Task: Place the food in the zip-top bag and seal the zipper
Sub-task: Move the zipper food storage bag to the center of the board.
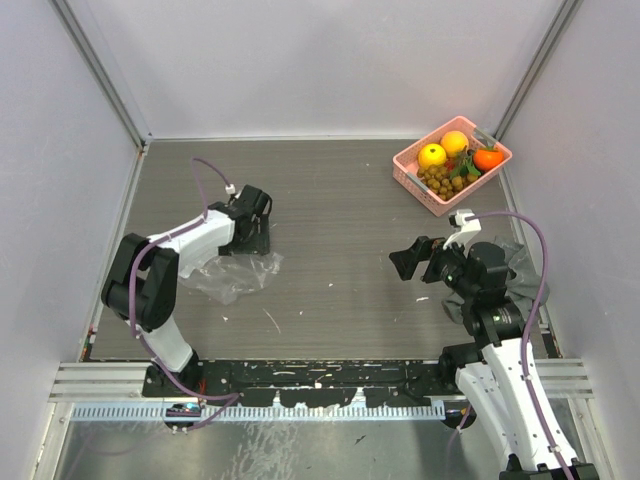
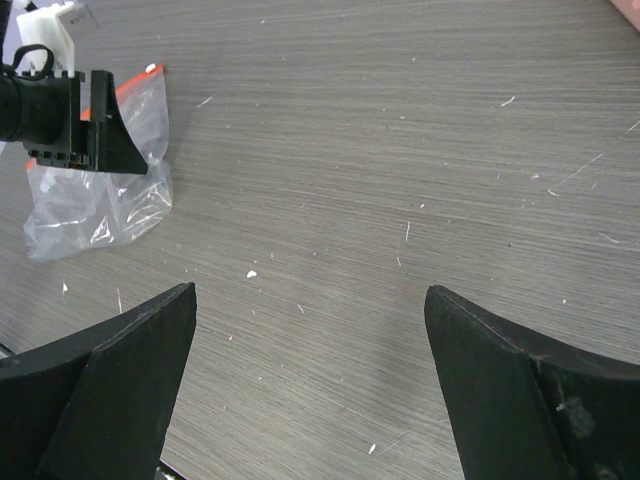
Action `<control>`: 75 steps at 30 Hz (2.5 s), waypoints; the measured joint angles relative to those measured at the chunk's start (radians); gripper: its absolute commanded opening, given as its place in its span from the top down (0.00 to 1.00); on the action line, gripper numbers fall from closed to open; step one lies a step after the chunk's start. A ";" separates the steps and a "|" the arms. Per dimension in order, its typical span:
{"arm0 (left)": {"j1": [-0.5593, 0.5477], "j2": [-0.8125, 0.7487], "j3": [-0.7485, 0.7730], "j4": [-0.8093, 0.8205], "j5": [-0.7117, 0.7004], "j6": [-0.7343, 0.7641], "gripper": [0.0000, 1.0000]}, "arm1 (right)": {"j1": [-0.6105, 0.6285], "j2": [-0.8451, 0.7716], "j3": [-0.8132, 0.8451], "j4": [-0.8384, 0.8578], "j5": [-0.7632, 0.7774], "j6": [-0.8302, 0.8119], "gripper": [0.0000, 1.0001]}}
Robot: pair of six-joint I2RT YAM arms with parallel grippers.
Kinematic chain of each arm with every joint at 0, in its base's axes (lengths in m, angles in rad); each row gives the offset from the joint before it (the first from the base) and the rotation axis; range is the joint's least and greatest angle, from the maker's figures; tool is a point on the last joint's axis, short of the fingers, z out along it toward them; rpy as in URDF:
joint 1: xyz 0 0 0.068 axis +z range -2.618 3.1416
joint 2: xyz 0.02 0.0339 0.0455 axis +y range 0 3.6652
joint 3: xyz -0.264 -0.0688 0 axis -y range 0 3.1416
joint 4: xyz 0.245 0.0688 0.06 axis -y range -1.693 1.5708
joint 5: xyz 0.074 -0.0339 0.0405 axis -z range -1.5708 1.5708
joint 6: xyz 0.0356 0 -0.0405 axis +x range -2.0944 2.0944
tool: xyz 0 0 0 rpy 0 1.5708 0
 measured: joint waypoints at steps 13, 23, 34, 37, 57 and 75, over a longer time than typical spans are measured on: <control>-0.019 -0.013 -0.057 0.090 0.119 0.104 1.00 | 0.000 0.018 -0.018 0.022 -0.030 0.005 0.00; -0.146 -0.140 -0.123 0.154 0.219 0.252 1.00 | 0.000 0.032 -0.021 0.030 -0.060 0.019 0.00; -0.327 -0.190 -0.199 0.172 0.294 0.430 1.00 | 0.000 0.084 -0.023 0.046 -0.119 0.034 0.00; -0.382 -0.215 -0.222 0.174 0.301 0.462 1.00 | 0.000 0.106 -0.031 0.063 -0.145 0.034 0.00; -0.611 -0.281 -0.301 0.371 0.295 0.554 1.00 | 0.161 0.676 0.008 0.314 -0.286 0.047 0.09; -0.629 -0.303 -0.381 0.504 0.296 0.557 1.00 | 0.216 1.096 0.135 0.597 -0.394 0.065 0.30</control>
